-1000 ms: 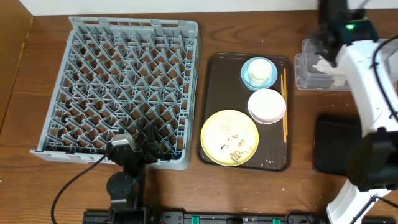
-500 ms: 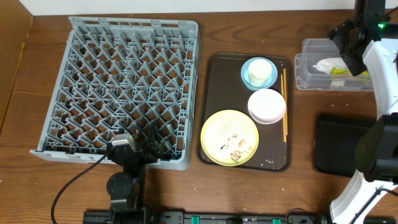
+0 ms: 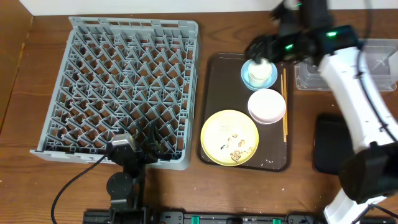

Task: Sort waste into correct bins and load items into the dishwasher
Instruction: 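Move the right gripper to the pink bowl and grasp its rim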

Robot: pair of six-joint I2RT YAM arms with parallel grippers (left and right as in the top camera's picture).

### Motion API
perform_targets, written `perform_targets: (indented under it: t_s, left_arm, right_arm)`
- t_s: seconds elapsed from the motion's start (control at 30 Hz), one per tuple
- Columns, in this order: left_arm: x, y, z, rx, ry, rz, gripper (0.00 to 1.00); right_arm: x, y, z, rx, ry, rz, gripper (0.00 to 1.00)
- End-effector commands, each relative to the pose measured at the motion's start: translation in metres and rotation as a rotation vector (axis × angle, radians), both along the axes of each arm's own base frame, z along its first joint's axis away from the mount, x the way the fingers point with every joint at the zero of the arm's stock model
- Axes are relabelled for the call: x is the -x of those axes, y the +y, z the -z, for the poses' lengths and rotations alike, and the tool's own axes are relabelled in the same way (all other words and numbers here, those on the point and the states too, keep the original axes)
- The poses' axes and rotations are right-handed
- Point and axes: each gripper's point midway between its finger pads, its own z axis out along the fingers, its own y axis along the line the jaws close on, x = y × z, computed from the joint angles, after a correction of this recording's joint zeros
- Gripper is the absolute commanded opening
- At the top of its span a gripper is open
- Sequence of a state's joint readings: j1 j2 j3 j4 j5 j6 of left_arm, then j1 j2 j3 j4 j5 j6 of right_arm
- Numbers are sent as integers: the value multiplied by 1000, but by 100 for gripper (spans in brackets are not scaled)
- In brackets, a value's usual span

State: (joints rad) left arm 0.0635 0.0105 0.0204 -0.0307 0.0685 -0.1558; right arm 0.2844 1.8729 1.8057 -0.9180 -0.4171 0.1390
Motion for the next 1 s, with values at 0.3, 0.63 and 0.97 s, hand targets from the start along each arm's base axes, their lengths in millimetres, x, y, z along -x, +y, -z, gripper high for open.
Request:
perform_targets:
  t_s: [0.3,0.63,0.97]
  left_arm:
    - [1,-3,15,-9,46,15,95]
    - [1,-3,15,-9,46,15,95]
    - [1,-3,15,-9,46,15,95]
  right_arm:
    - [72,38,75,442,152,60,99]
    - [87,8,139,535,228,237,70]
    - [93,12,176,462,253,260,59]
